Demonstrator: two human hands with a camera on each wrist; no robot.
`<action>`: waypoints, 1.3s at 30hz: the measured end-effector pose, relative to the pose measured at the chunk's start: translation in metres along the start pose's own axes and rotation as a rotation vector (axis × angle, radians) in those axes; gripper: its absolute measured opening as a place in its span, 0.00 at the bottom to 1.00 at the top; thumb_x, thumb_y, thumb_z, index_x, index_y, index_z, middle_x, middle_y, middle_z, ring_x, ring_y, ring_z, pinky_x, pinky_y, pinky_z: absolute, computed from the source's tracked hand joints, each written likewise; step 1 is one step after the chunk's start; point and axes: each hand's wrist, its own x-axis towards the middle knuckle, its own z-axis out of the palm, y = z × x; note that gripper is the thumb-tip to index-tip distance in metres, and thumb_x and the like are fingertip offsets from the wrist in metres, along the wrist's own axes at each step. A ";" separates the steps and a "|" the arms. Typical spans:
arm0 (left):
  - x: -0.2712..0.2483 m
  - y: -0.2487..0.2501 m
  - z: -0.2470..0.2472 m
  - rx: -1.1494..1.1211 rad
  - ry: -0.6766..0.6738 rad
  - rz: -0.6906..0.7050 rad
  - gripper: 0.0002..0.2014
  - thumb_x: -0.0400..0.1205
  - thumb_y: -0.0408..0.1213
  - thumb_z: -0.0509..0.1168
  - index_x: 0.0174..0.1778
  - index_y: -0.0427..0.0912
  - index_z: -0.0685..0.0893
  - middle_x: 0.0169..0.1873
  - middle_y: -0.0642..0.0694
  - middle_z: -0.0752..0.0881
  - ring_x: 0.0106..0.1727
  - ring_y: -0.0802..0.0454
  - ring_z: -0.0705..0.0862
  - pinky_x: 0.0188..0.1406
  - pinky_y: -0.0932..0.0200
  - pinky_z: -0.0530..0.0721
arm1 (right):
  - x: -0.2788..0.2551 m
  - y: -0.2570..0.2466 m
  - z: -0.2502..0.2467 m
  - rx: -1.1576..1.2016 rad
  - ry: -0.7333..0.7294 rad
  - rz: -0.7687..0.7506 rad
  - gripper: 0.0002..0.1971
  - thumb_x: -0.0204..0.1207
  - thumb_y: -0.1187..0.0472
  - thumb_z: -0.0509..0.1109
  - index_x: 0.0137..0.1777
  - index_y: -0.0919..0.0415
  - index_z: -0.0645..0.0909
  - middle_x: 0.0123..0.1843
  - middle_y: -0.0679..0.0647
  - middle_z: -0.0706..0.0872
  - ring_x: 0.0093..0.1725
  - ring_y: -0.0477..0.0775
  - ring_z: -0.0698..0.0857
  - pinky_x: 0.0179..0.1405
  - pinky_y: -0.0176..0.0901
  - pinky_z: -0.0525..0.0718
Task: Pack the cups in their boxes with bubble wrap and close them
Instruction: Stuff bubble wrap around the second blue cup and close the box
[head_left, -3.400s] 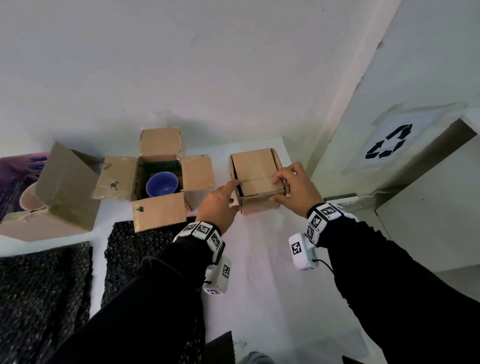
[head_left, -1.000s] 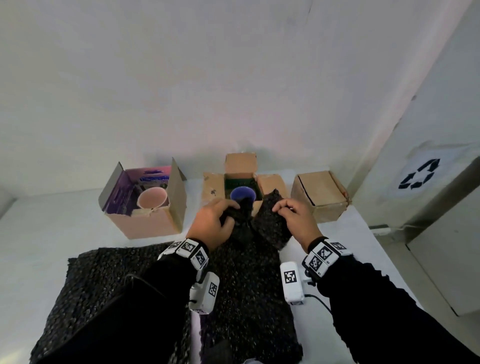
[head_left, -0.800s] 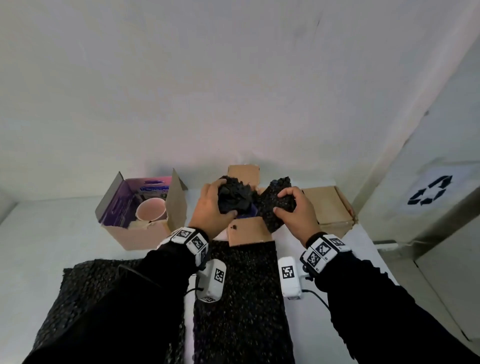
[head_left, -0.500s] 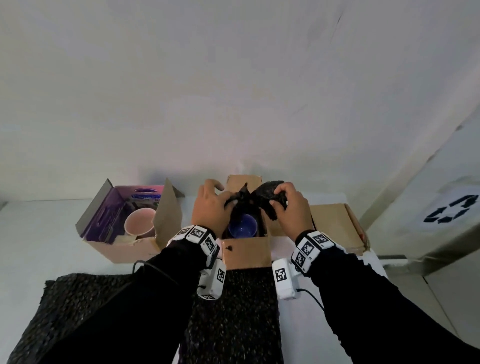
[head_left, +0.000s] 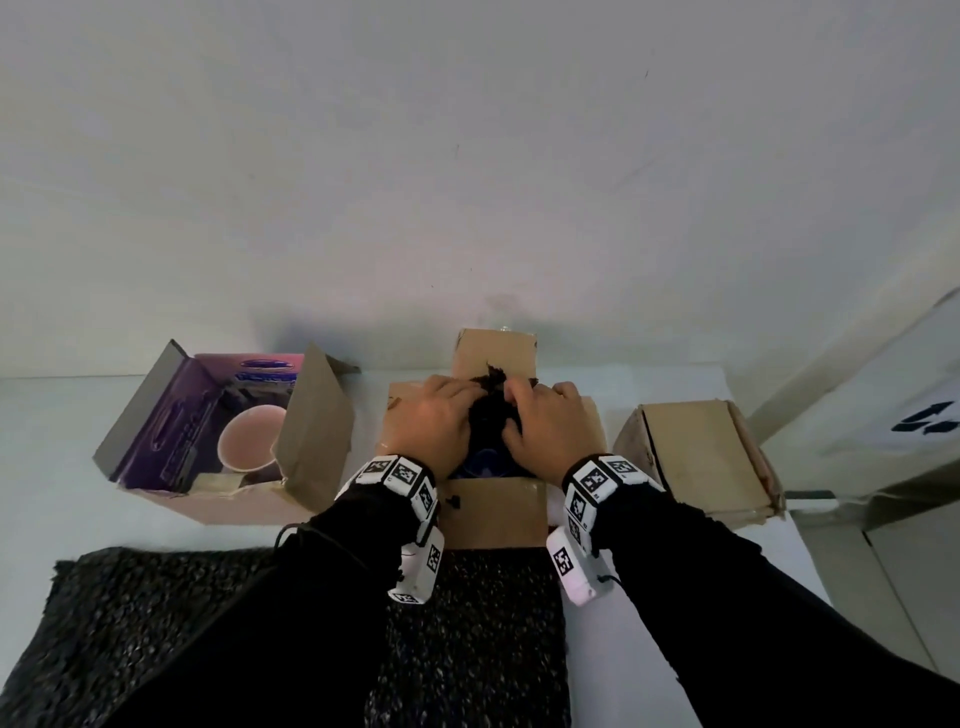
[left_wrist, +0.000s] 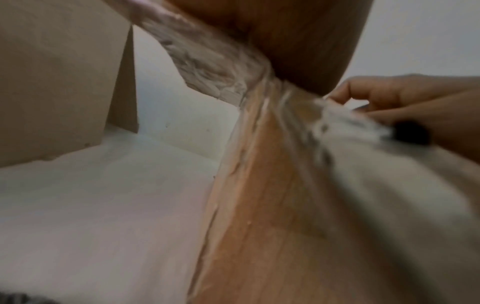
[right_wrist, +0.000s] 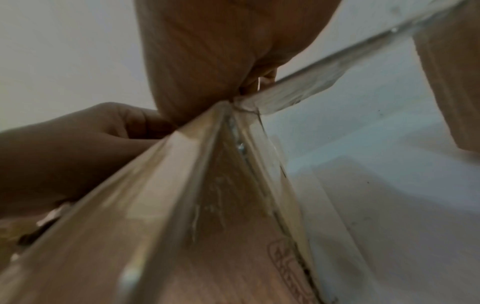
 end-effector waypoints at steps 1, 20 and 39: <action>0.000 0.002 -0.003 0.078 -0.043 0.014 0.21 0.77 0.42 0.60 0.67 0.58 0.78 0.57 0.54 0.86 0.57 0.48 0.82 0.46 0.46 0.86 | 0.000 0.000 0.002 0.002 -0.001 0.025 0.13 0.72 0.60 0.65 0.56 0.56 0.73 0.41 0.53 0.86 0.41 0.59 0.81 0.53 0.49 0.72; 0.000 -0.008 -0.012 0.316 -0.130 0.017 0.20 0.70 0.58 0.63 0.57 0.60 0.85 0.55 0.57 0.83 0.66 0.45 0.71 0.61 0.42 0.57 | -0.003 0.009 0.010 -0.145 -0.090 -0.115 0.25 0.62 0.38 0.63 0.57 0.49 0.73 0.56 0.48 0.77 0.57 0.55 0.73 0.56 0.55 0.64; -0.006 -0.005 -0.007 0.320 0.032 0.063 0.13 0.78 0.48 0.60 0.35 0.50 0.88 0.35 0.57 0.88 0.55 0.49 0.78 0.56 0.46 0.61 | 0.007 0.006 0.017 -0.315 0.064 -0.015 0.05 0.65 0.57 0.70 0.39 0.55 0.85 0.38 0.53 0.87 0.58 0.61 0.76 0.55 0.56 0.61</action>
